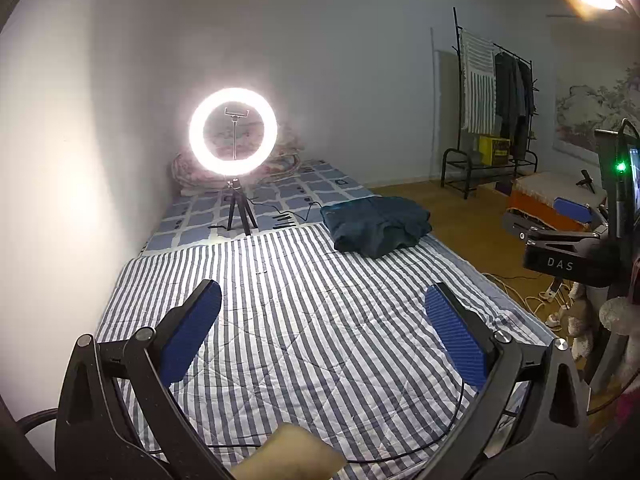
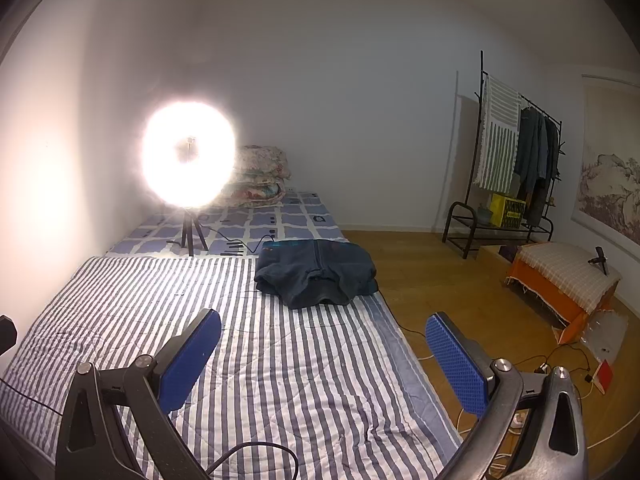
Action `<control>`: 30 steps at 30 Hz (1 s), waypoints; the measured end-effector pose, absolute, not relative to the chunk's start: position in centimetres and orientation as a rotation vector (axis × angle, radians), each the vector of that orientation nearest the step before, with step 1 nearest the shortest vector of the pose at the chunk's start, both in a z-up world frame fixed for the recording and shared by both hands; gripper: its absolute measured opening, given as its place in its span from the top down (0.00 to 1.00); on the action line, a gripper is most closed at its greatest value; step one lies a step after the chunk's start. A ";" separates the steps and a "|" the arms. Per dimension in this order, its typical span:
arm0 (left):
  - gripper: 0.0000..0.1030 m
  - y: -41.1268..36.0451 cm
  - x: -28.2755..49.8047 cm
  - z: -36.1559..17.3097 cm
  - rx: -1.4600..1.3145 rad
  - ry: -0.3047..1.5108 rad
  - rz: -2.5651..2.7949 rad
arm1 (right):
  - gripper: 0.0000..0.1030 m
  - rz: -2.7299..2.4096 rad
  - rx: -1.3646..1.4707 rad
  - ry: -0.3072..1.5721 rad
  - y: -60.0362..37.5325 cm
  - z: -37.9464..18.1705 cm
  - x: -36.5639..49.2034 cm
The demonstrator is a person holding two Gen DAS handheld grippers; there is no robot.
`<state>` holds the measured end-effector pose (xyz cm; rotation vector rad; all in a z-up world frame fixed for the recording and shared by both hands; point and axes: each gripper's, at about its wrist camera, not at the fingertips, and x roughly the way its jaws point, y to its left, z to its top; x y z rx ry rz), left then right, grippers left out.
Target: Fold large clothes
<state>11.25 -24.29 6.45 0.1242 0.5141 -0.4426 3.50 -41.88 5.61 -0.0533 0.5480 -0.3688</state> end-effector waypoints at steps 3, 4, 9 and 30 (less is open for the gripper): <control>0.00 -24.3 11.3 6.5 0.123 0.511 -0.439 | 0.00 -0.370 -0.056 0.550 -41.7 5.5 3.5; 0.00 -24.3 11.3 6.5 0.121 0.510 -0.441 | 0.00 -0.371 -0.056 0.550 -41.7 5.4 3.4; 0.00 -24.2 11.3 6.6 0.116 0.505 -0.437 | 0.00 -0.369 -0.058 0.551 -41.5 5.3 3.4; 0.00 -24.3 10.7 6.7 0.118 0.495 -0.408 | 0.00 -0.363 -0.059 0.556 -41.3 5.0 3.4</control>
